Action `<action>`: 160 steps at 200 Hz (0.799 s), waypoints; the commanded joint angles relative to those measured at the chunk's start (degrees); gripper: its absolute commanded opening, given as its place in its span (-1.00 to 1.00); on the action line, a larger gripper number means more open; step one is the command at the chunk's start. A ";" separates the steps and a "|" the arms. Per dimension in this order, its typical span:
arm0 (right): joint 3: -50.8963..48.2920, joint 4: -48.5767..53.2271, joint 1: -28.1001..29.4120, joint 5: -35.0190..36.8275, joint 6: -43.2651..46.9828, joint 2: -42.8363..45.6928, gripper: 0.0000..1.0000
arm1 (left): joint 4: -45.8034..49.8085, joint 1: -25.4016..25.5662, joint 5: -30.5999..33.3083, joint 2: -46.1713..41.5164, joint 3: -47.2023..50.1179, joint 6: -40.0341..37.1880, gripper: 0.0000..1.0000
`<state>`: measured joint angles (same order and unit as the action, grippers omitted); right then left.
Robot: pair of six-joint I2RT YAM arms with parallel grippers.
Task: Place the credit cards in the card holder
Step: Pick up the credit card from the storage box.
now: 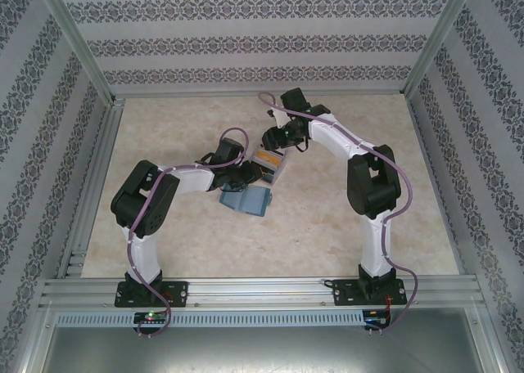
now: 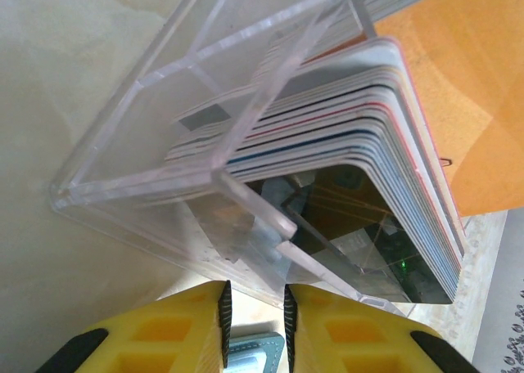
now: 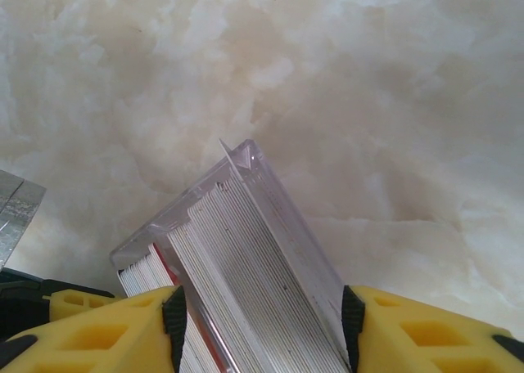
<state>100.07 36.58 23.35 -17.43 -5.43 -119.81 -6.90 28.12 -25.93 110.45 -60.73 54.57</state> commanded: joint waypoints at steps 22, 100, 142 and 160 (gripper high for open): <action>-0.58 1.28 0.16 -3.67 -0.28 1.49 -0.07 | -2.60 0.36 0.02 1.96 0.43 0.94 -0.46; 0.37 1.91 -0.55 -2.70 0.38 0.11 -0.40 | -2.45 0.36 0.03 1.87 0.26 0.98 -0.46; 0.78 1.95 -0.88 -2.80 0.58 0.04 -0.63 | -2.33 0.36 0.05 1.85 -0.04 0.98 -0.46; 1.00 1.87 -1.07 -2.26 0.86 0.30 -0.68 | -2.16 0.36 0.02 1.78 -0.16 0.90 -0.46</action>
<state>100.01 36.62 21.61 -17.19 -5.10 -119.81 -6.96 28.12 -26.13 110.54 -60.73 54.74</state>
